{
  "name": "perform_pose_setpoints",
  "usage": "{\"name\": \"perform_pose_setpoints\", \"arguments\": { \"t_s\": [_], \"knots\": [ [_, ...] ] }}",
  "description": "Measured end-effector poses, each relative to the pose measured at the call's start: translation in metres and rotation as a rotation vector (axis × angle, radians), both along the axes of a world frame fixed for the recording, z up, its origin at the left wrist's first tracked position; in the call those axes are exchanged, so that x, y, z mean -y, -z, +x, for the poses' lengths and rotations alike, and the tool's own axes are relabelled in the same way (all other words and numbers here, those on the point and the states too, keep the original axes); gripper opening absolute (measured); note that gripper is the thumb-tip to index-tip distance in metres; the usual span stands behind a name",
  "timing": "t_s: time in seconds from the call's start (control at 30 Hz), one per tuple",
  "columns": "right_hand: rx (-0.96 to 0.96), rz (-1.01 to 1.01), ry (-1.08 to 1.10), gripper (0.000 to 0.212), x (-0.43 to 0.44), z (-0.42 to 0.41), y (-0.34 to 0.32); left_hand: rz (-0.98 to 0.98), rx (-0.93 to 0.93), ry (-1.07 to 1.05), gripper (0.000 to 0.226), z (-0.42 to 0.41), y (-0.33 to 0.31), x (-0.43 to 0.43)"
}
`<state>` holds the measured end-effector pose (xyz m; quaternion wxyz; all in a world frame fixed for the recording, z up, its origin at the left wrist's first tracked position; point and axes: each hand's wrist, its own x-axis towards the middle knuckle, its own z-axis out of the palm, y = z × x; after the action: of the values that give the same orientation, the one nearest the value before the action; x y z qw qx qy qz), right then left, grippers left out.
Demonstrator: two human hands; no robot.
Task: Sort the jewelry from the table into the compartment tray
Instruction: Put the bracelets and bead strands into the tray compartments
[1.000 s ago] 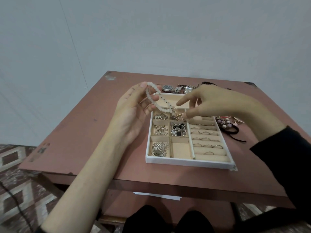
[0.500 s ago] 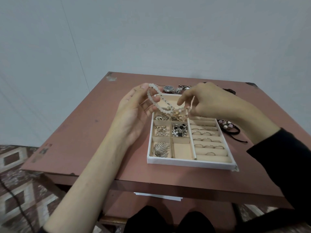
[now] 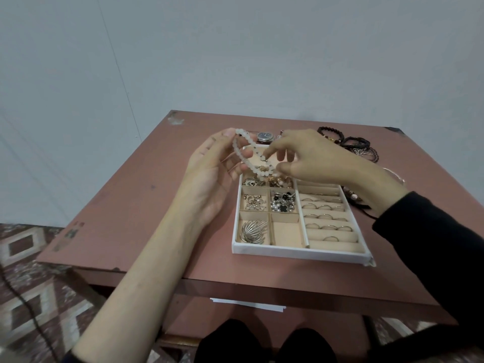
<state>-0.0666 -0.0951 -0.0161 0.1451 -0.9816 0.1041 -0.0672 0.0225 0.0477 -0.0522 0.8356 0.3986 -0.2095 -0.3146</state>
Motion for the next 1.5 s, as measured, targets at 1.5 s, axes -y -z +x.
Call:
{"name": "perform_pose_setpoints", "arguments": {
  "t_s": [1.5],
  "knots": [
    [-0.069, -0.382, -0.034, 0.013, -0.013, -0.011, -0.004, -0.004, -0.014, -0.023, 0.009, -0.002, 0.0, 0.0]
  ]
}}
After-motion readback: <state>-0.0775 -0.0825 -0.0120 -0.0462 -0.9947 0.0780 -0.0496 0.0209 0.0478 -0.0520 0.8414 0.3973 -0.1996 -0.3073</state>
